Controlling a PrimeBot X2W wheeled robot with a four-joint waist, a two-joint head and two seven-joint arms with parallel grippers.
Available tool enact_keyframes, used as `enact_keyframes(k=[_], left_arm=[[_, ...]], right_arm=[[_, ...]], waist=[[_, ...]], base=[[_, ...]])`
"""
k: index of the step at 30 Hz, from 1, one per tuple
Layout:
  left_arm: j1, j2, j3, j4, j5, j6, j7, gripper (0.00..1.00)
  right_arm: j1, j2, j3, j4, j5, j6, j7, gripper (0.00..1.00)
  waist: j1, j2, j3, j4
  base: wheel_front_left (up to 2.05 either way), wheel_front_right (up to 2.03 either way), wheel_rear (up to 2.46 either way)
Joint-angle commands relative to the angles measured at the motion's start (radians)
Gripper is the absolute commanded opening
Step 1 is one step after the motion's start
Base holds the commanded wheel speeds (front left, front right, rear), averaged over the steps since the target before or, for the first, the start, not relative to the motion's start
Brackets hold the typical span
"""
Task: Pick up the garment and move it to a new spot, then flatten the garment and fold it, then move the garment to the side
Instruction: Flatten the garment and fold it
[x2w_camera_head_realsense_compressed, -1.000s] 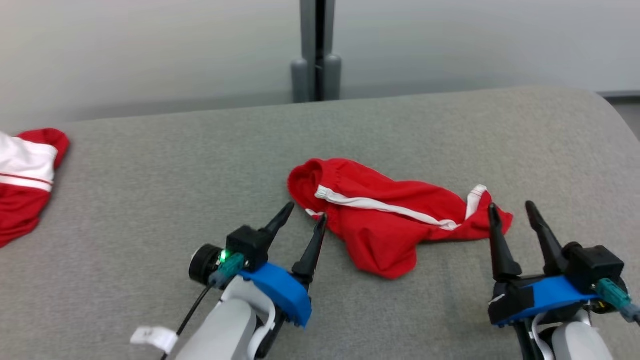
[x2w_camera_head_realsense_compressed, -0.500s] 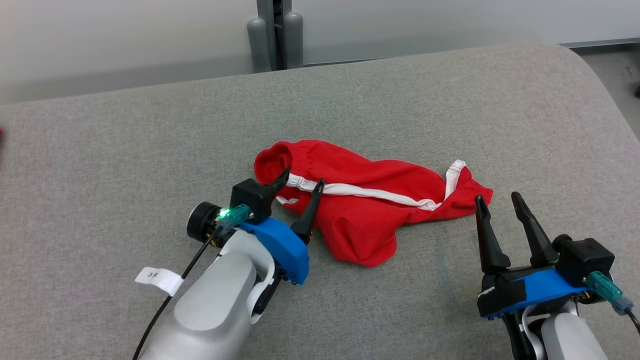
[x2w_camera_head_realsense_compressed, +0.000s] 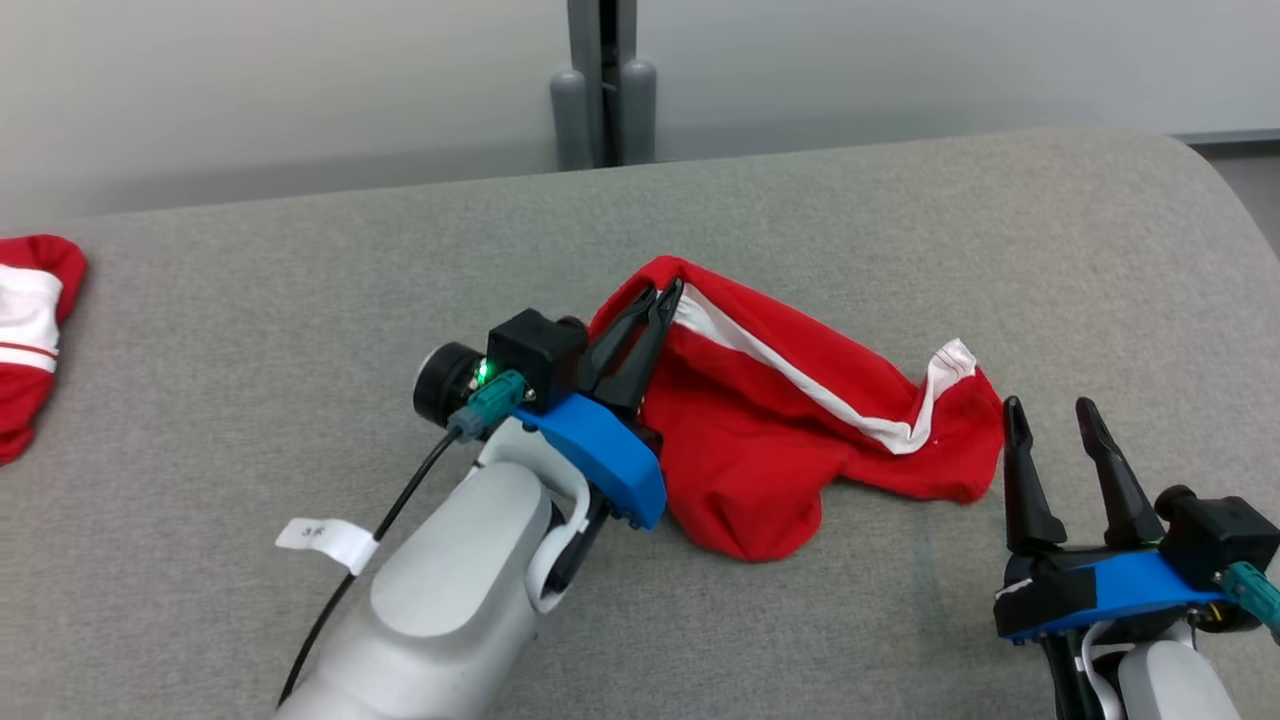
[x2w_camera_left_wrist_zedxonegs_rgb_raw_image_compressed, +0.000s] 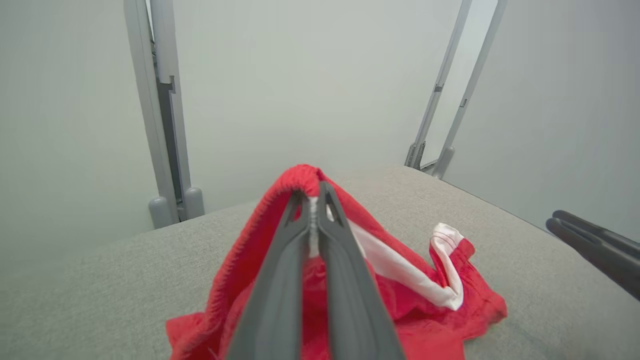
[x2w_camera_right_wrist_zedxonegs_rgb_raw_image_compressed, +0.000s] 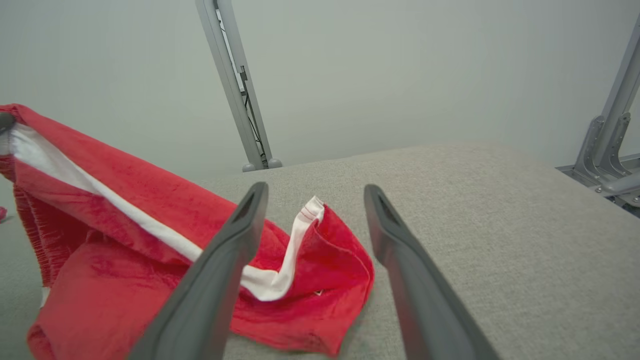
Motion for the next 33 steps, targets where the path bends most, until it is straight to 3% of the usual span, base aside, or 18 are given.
enact_keyframes(k=[1,7,14,18,23,24,25,26,33], left_arm=[[0.039,0.001,0.010,-0.036,-0.019,0.022,0.015,0.00],[0.182,0.055,0.032,-0.185,-0.098,0.087,0.151,0.00],[0.325,0.152,0.076,-0.253,-0.149,0.148,0.198,0.00],[0.378,0.175,0.088,-0.233,-0.176,0.143,0.189,0.00],[0.387,0.159,0.097,-0.172,-0.192,0.125,0.151,0.00],[0.383,0.151,0.099,-0.161,-0.192,0.119,0.135,0.29],[0.381,0.143,0.101,-0.150,-0.196,0.112,0.120,0.71],[0.378,0.137,0.103,-0.140,-0.196,0.107,0.103,1.00],[0.375,0.136,0.114,-0.110,-0.167,0.071,0.014,1.00]], right_arm=[[0.014,-0.001,-0.011,-0.003,-0.001,0.000,-0.005,1.00],[0.035,-0.001,-0.029,-0.009,0.000,0.000,-0.007,1.00],[0.042,-0.001,-0.033,-0.012,-0.002,0.000,-0.009,1.00],[0.046,-0.001,-0.035,-0.007,-0.013,0.000,-0.009,1.00],[0.047,-0.001,-0.035,0.005,-0.025,0.000,-0.009,1.00],[0.046,-0.001,-0.036,0.008,-0.030,0.000,-0.009,1.00],[0.046,-0.001,-0.036,0.010,-0.033,0.000,-0.009,1.00],[0.046,-0.001,-0.038,0.013,-0.037,0.000,-0.009,1.00],[0.059,-0.001,-0.034,0.027,-0.066,0.000,-0.010,1.00]], waist=[[-0.0001,-0.0001,-0.014,0.014],[-0.0001,-0.0001,-0.043,0.048],[-0.0001,-0.0001,-0.049,0.068],[-0.0001,-0.0001,-0.050,0.077],[-0.0001,-0.0001,-0.053,0.084],[-0.0001,-0.0001,-0.054,0.085],[-0.0001,-0.0001,-0.055,0.086],[-0.0001,-0.0001,-0.057,0.088],[-0.0001,-0.0001,-0.089,0.107]], base=[[0.00,0.00,0.00],[0.00,0.00,0.00],[0.00,0.00,0.00],[0.00,0.00,0.00],[0.00,0.00,0.00],[0.00,0.00,0.00],[0.00,0.00,0.00],[0.00,0.00,0.00],[0.00,0.00,0.00]])
